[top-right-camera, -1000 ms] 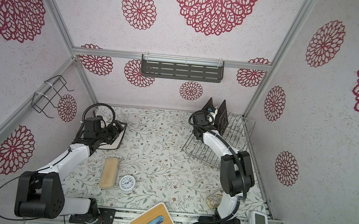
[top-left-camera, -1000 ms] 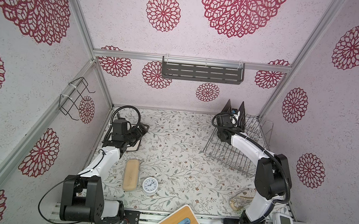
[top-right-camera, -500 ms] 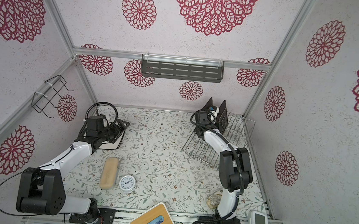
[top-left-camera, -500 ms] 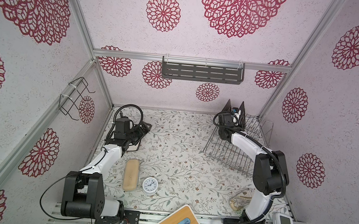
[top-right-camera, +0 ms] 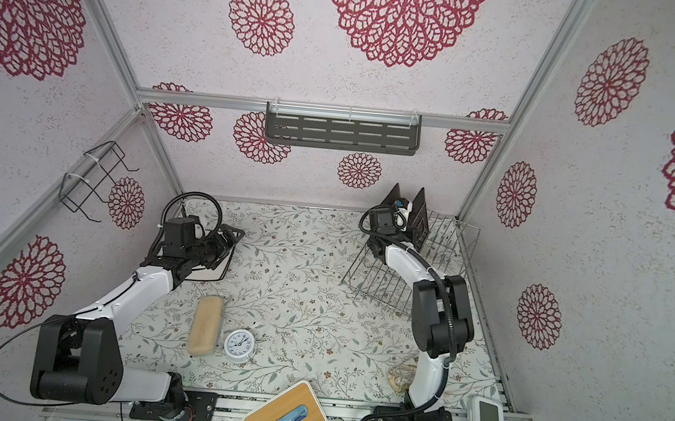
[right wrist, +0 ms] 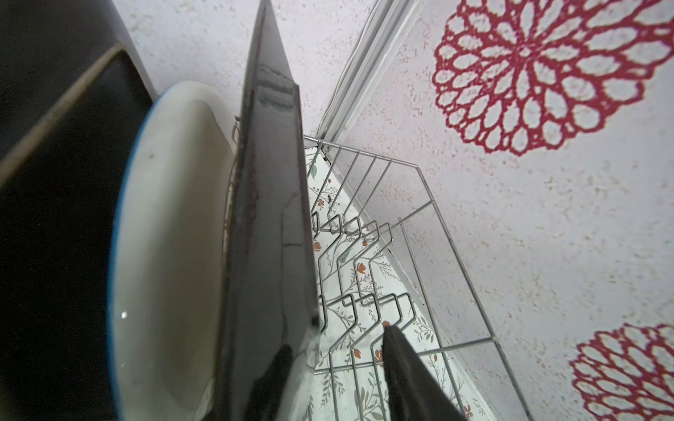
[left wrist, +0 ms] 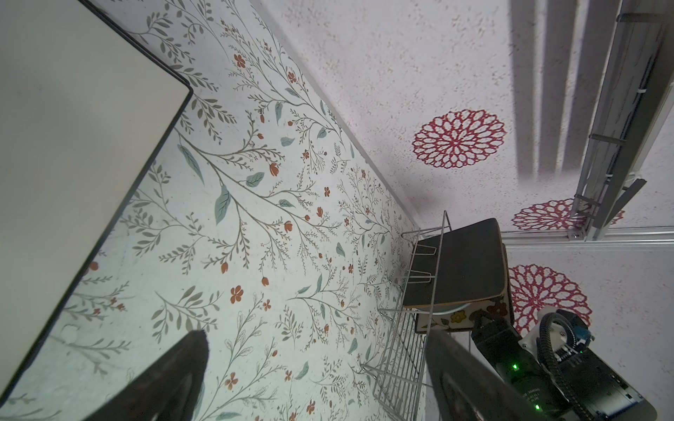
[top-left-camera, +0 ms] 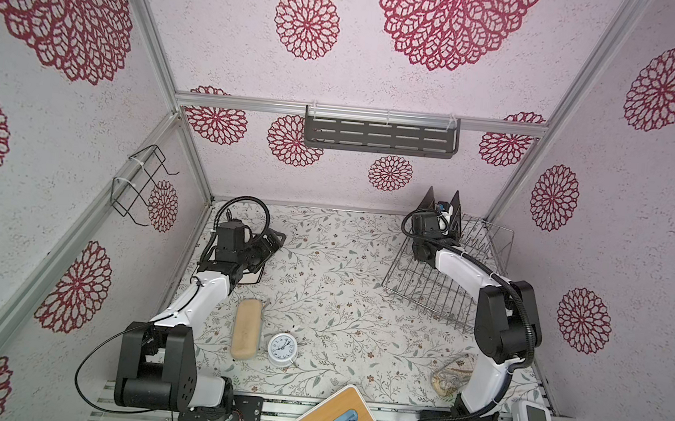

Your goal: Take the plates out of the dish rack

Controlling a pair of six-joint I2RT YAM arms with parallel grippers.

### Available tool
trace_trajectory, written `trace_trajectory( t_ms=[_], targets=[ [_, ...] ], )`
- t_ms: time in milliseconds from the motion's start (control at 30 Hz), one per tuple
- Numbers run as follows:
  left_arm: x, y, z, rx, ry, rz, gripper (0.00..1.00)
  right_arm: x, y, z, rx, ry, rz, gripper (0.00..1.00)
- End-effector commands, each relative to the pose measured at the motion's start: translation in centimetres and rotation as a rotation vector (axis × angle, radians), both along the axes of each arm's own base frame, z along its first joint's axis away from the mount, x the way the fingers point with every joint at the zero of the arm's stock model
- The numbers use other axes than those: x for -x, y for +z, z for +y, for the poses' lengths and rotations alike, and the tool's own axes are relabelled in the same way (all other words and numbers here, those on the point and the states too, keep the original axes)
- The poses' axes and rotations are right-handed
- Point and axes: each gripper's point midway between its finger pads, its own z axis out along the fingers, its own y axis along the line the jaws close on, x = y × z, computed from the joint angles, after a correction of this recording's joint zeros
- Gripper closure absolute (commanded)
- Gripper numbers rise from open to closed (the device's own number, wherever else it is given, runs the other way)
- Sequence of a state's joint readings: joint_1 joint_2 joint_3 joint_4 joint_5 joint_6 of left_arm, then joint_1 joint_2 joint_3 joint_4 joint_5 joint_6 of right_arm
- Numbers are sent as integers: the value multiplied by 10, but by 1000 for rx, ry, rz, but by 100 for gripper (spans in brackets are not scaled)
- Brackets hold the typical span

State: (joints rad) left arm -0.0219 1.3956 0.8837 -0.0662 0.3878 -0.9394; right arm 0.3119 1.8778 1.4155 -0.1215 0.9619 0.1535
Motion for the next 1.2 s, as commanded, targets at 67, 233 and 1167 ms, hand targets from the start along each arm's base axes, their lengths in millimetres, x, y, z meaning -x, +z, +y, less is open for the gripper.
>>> trace_trajectory(
  t_ms=[67,233,1167],
  targets=[
    [-5,7,-4,-9,-19,-25,3,-13,21,0,-8,11,-62,60],
    [-5,8,-5,-7,-19,-25,3,-17,22,-1,-10,17,-67,63],
    [-6,7,-5,-6,-21,-23,3,-19,15,-1,-9,21,-56,82]
  ],
)
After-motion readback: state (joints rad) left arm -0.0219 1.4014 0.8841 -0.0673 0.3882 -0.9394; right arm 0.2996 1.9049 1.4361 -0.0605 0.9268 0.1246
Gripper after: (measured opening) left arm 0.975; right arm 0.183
